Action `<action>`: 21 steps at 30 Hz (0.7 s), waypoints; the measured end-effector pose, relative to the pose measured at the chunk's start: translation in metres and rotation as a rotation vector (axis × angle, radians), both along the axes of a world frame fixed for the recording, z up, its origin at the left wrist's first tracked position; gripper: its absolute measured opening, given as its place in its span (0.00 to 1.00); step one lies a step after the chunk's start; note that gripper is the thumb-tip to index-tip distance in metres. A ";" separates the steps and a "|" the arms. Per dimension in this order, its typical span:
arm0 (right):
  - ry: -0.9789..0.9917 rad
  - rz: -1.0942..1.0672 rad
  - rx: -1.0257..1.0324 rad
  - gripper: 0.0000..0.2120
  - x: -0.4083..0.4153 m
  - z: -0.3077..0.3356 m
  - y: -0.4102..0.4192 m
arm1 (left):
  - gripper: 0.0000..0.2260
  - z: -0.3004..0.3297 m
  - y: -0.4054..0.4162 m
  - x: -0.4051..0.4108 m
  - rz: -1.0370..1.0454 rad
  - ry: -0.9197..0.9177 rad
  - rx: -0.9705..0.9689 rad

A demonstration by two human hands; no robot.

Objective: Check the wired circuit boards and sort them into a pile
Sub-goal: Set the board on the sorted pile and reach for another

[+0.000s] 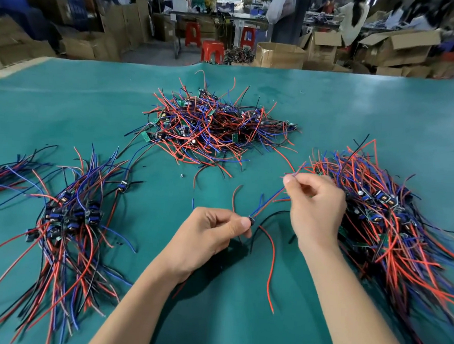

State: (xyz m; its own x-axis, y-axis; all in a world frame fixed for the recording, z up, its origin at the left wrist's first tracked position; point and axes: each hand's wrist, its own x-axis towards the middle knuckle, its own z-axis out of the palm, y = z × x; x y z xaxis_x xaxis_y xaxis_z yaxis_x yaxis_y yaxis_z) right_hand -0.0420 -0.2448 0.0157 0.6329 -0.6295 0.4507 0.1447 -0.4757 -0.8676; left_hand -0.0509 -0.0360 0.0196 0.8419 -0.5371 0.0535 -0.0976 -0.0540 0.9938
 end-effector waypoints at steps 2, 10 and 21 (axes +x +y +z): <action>-0.020 0.004 0.074 0.03 0.004 0.000 -0.009 | 0.16 0.000 0.000 0.000 -0.019 -0.002 0.010; -0.096 -0.080 0.355 0.07 0.009 0.000 -0.020 | 0.16 -0.007 0.001 0.003 0.002 0.017 -0.032; 0.187 0.591 0.057 0.07 -0.022 0.005 0.062 | 0.07 -0.017 0.000 0.012 0.077 0.098 -0.205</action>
State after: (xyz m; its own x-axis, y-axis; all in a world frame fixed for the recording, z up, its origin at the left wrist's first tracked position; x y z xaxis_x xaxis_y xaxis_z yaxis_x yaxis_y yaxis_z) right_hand -0.0643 -0.1826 0.0207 0.9468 -0.1686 0.2741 0.2121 -0.3135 -0.9256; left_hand -0.0392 -0.0357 0.0029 0.8865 -0.4573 0.0710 -0.0037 0.1465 0.9892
